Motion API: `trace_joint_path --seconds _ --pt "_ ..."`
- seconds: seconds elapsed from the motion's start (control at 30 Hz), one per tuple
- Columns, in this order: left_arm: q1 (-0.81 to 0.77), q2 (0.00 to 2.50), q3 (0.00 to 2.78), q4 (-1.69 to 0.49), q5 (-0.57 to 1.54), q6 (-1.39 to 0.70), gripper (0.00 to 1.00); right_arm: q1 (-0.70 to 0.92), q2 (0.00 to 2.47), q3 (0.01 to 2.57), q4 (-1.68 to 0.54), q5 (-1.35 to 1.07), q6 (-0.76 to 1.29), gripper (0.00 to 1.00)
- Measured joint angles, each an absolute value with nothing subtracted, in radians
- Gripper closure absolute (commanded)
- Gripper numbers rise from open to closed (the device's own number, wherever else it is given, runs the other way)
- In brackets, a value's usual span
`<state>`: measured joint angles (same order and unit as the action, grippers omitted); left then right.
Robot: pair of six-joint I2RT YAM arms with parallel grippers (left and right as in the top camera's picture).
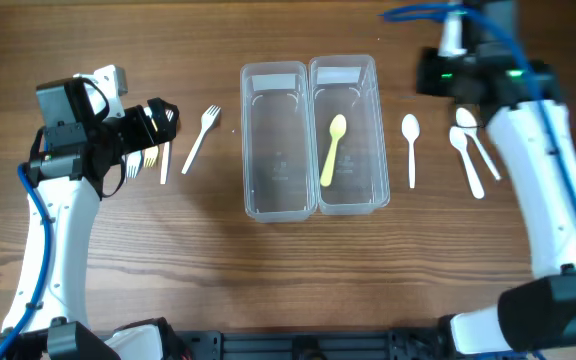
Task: Pack container
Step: 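Grasp a white spoon with the right gripper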
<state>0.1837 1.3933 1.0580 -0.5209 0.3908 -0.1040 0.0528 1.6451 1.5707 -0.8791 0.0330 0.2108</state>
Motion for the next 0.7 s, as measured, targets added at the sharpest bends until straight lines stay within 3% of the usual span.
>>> trace_joint_path --seconds 0.1,0.3,0.47,0.63,0.7 --pt "0.184 1.393 1.058 -0.521 0.391 -0.104 0.00 -0.023 1.744 1.510 -0.905 0.007 0.224 0.48" --pt "0.184 1.393 1.058 -0.521 0.391 -0.104 0.00 0.007 1.989 1.448 -0.926 -0.048 0.224 0.45" --pt "0.184 1.393 1.058 -0.521 0.391 -0.104 0.00 0.009 2.077 1.448 -0.923 -0.052 0.212 0.56" --pt "0.184 1.393 1.058 -0.521 0.391 -0.104 0.00 0.010 2.095 1.449 -0.920 -0.053 0.197 0.81" --pt "0.184 1.393 1.058 -0.521 0.391 -0.104 0.00 0.011 2.098 1.449 -0.926 -0.052 0.187 0.86"
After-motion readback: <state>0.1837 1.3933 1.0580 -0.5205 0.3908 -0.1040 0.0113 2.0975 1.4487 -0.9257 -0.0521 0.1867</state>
